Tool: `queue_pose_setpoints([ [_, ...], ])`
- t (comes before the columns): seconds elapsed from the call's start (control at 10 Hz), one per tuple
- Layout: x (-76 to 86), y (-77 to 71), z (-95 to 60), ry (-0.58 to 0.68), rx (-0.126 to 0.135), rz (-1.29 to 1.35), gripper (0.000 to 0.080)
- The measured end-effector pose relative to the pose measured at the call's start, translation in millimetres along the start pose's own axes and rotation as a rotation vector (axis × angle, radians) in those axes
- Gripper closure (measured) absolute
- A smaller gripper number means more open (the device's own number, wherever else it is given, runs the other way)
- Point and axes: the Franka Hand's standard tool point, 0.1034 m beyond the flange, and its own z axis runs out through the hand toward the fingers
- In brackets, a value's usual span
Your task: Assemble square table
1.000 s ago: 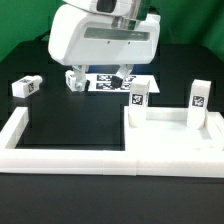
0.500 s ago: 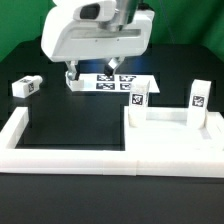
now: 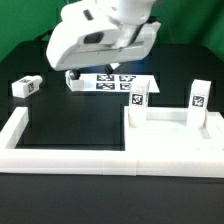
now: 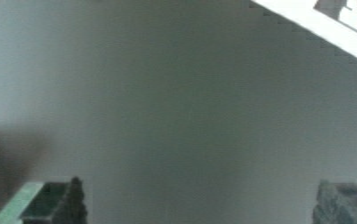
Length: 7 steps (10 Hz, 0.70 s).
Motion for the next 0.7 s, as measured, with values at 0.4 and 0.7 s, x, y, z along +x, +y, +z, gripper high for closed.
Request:
queue_pose_setpoints([
  [0.4,-13.4,-8.2,17.1,-0.182,0.053,0.011,0.0151],
  [0.7,-22.8,-11.8,30.2,-0.205,0.065,0.033,0.0151],
])
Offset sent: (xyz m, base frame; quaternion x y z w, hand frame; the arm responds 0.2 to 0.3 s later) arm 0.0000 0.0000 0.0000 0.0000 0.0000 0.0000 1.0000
